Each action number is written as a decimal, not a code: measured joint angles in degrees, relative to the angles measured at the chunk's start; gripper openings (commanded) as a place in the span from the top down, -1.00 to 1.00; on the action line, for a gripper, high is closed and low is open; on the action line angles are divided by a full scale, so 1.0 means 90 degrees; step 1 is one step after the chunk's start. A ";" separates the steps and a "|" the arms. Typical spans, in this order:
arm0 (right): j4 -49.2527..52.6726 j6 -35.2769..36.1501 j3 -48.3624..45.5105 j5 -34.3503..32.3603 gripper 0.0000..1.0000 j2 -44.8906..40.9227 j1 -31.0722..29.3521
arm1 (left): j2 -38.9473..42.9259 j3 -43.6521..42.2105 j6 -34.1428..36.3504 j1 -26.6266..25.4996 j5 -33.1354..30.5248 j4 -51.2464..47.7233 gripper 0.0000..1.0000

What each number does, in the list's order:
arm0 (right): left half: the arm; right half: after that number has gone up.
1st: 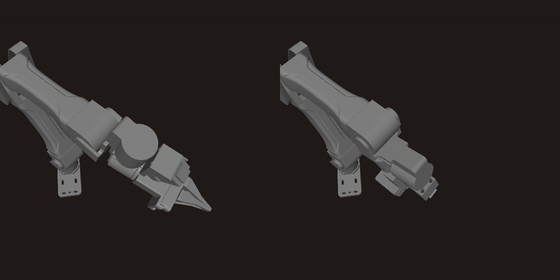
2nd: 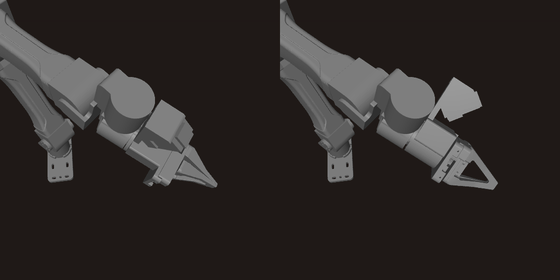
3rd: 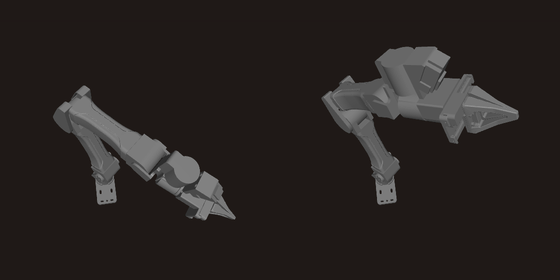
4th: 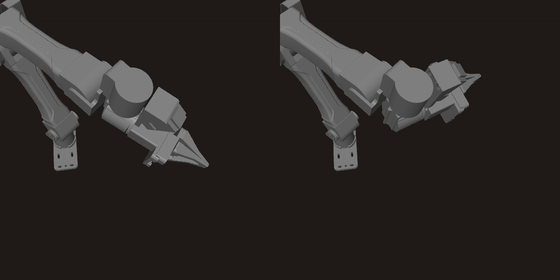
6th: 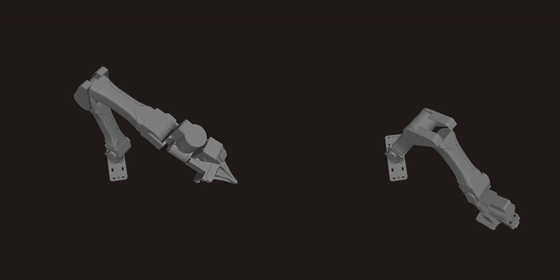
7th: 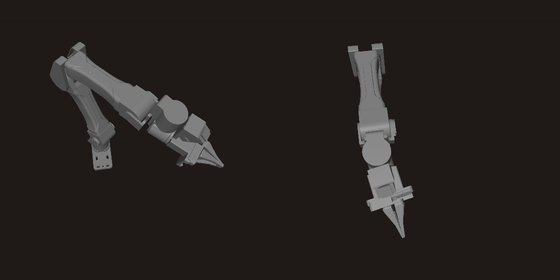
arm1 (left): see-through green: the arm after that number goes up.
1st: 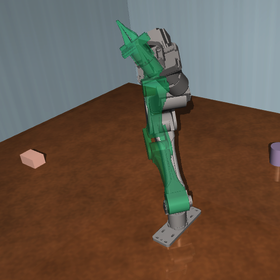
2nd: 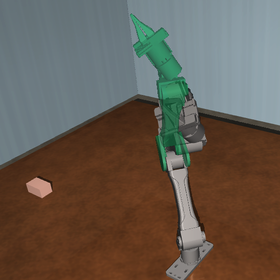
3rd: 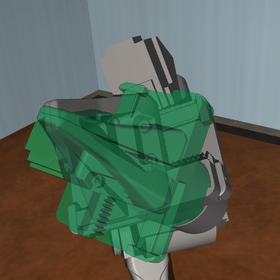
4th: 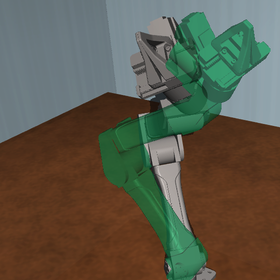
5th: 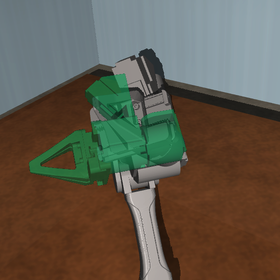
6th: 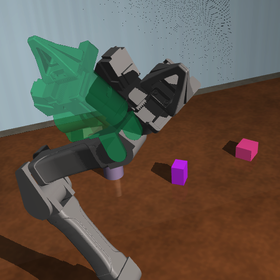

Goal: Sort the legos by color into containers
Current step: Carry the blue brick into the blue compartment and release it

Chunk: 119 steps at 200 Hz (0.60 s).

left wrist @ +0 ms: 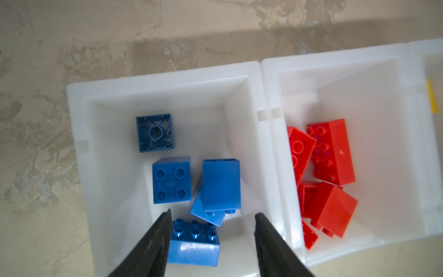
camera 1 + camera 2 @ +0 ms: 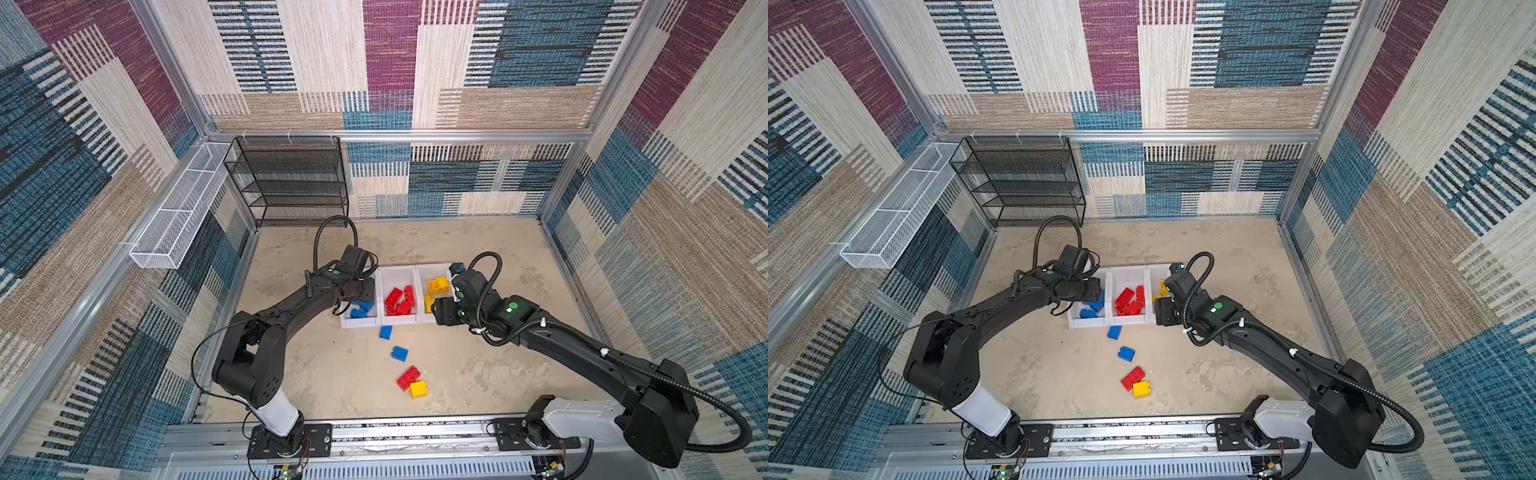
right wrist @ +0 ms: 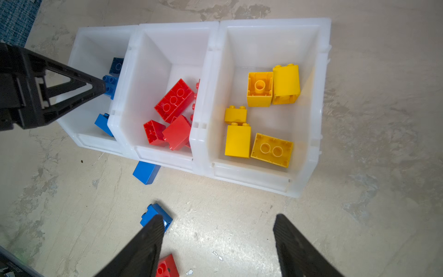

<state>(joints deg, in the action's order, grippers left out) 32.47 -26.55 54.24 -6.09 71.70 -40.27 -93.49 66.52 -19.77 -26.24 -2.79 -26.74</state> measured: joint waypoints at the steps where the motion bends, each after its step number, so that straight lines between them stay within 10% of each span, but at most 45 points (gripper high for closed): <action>1: 0.0000 0.0000 0.0000 0.0002 -0.50 0.0002 0.0000 | 0.0012 -0.0005 0.0000 0.0000 0.0000 0.0000 -0.18; 119: -0.0010 0.0012 -0.0029 0.0199 -0.47 0.0270 -0.0019 | 0.1970 -0.1829 -0.0289 0.0010 0.0245 0.0041 -0.19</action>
<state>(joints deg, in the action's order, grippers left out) 32.38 -26.44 53.98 -4.29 74.13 -40.45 -75.77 50.06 -22.37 -26.15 -0.58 -26.37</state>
